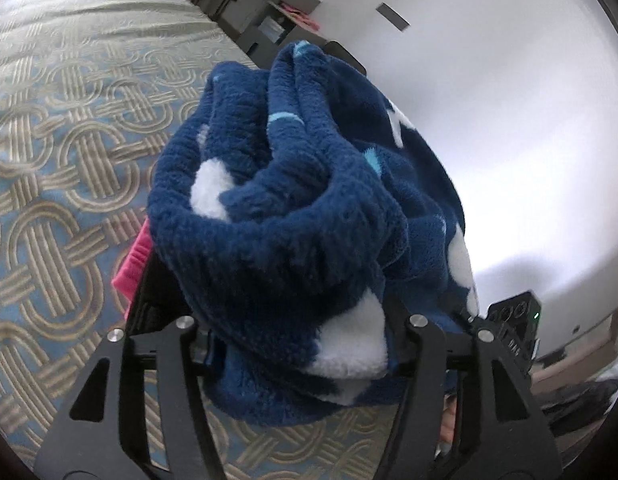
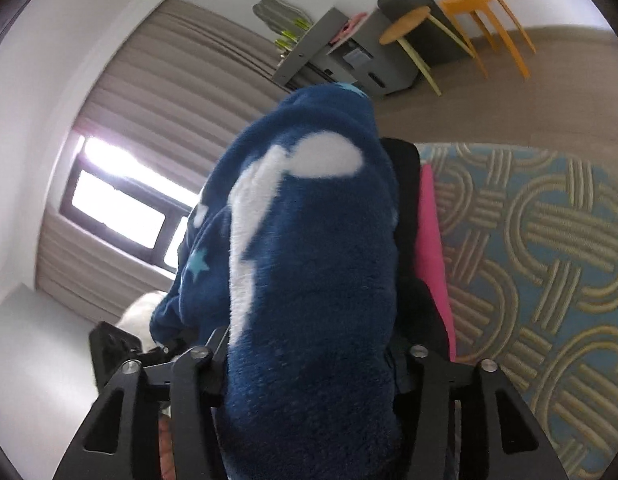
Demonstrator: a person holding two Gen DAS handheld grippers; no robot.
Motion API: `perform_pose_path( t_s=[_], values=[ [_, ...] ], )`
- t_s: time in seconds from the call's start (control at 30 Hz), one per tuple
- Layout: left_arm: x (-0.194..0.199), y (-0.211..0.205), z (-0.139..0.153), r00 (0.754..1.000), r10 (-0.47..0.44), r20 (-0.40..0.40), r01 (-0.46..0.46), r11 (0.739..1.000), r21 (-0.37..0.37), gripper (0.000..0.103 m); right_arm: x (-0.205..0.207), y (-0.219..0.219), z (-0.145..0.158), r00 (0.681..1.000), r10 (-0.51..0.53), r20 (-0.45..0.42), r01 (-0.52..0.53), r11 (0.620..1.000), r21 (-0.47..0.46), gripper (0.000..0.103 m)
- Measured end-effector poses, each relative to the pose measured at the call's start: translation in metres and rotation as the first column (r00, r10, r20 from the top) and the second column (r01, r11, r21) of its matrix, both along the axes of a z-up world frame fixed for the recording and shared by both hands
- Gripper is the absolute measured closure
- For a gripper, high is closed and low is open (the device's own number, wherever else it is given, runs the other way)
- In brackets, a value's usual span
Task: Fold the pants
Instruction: 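Lift the pants bundle with both grippers and carry it onto the pink item, then lower the pants bundle onto the pink item and open both grippers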
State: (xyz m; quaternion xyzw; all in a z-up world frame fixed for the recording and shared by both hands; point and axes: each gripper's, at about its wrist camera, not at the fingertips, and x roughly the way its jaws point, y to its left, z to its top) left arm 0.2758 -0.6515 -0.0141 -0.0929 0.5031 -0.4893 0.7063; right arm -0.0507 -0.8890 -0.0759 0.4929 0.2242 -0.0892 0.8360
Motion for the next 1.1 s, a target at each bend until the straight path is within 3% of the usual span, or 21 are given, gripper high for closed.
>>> perform_pose_path(
  t_s=[0.13, 0.2, 0.23, 0.3, 0.33, 0.43, 0.47, 0.5, 0.53, 0.57, 0.6, 0.73, 0.8, 0.83, 0.9, 0.93, 1.0, 1.07, 1.1],
  values=[
    [-0.005, 0.009, 0.006, 1.000, -0.006, -0.003, 0.006, 1.000, 0.020, 0.036, -0.001, 0.005, 0.006, 1.000, -0.013, -0.019, 0.013, 1.000, -0.005, 0.041],
    [-0.016, 0.019, 0.028, 0.996, 0.029, 0.082, -0.035, 0.997, 0.075, 0.029, -0.002, 0.004, 0.016, 0.997, -0.027, -0.069, 0.027, 1.000, -0.006, 0.036],
    [-0.022, 0.027, 0.045, 0.988, 0.044, 0.146, -0.055, 0.996, 0.068, 0.028, -0.005, 0.006, 0.027, 0.991, -0.060, -0.122, 0.055, 0.998, -0.043, 0.030],
    [-0.027, 0.038, 0.068, 0.978, 0.066, 0.198, -0.074, 0.997, 0.034, 0.028, -0.007, 0.010, 0.046, 0.978, -0.121, -0.167, 0.102, 0.988, -0.119, 0.022],
    [-0.030, 0.045, 0.082, 0.972, 0.082, 0.218, -0.085, 0.996, 0.005, 0.028, -0.015, 0.013, 0.060, 0.972, -0.161, -0.170, 0.134, 0.978, -0.160, 0.019],
    [-0.046, 0.049, 0.122, 0.940, 0.111, 0.323, -0.100, 0.994, -0.050, 0.029, -0.031, 0.017, 0.086, 0.972, -0.207, -0.115, 0.187, 0.969, -0.164, 0.019],
    [-0.054, 0.043, 0.135, 0.925, 0.098, 0.368, -0.085, 0.995, -0.051, 0.039, -0.036, 0.020, 0.098, 0.973, -0.217, -0.083, 0.199, 0.964, -0.178, 0.019],
    [-0.060, 0.034, 0.142, 0.912, 0.079, 0.402, -0.069, 0.997, -0.039, 0.044, -0.037, 0.023, 0.107, 0.974, -0.217, -0.062, 0.200, 0.957, -0.209, 0.025],
    [-0.069, 0.021, 0.148, 0.893, 0.057, 0.447, -0.058, 0.998, -0.011, 0.060, -0.038, 0.032, 0.124, 0.977, -0.209, -0.039, 0.190, 0.939, -0.287, 0.051],
    [-0.070, 0.009, 0.150, 0.880, 0.041, 0.473, -0.053, 0.999, 0.011, 0.075, -0.036, 0.033, 0.129, 0.979, -0.201, -0.040, 0.177, 0.927, -0.330, 0.070],
    [-0.075, -0.004, 0.149, 0.869, 0.022, 0.495, -0.048, 0.998, 0.040, 0.079, -0.032, 0.039, 0.137, 0.980, -0.191, -0.051, 0.159, 0.915, -0.371, 0.095],
    [-0.075, -0.035, 0.118, 0.875, 0.018, 0.484, -0.067, 0.994, 0.086, 0.088, -0.001, 0.050, 0.136, 0.988, -0.136, -0.080, 0.092, 0.908, -0.409, 0.096],
    [-0.065, -0.046, 0.092, 0.891, 0.019, 0.454, -0.081, 0.989, 0.120, 0.088, 0.012, 0.055, 0.125, 0.985, -0.141, -0.103, 0.083, 0.898, -0.433, 0.096],
    [-0.057, -0.049, 0.073, 0.909, 0.019, 0.417, -0.088, 0.985, 0.148, 0.088, 0.020, 0.056, 0.115, 0.981, -0.147, -0.128, 0.075, 0.891, -0.449, 0.096],
    [-0.043, -0.050, 0.045, 0.922, 0.034, 0.386, -0.113, 0.976, 0.186, 0.092, 0.032, 0.055, 0.093, 0.971, -0.172, -0.168, 0.072, 0.874, -0.481, 0.096],
    [-0.034, -0.045, 0.032, 0.929, 0.046, 0.368, -0.117, 0.978, 0.173, 0.098, 0.038, 0.053, 0.076, 0.960, -0.193, -0.204, 0.066, 0.861, -0.505, 0.098],
    [-0.029, -0.041, 0.023, 0.937, 0.035, 0.348, -0.092, 0.985, 0.148, 0.099, 0.044, 0.050, 0.052, 0.961, -0.195, -0.198, 0.059, 0.840, -0.540, 0.102],
    [-0.035, -0.046, 0.017, 0.909, 0.003, 0.416, -0.086, 0.980, 0.181, 0.099, 0.043, 0.057, 0.033, 0.963, -0.210, -0.170, 0.061, 0.781, -0.621, 0.103],
    [-0.041, -0.051, 0.015, 0.884, -0.015, 0.467, -0.094, 0.973, 0.209, 0.099, 0.045, 0.063, 0.029, 0.959, -0.230, -0.166, 0.068, 0.753, -0.655, 0.103]
  ],
)
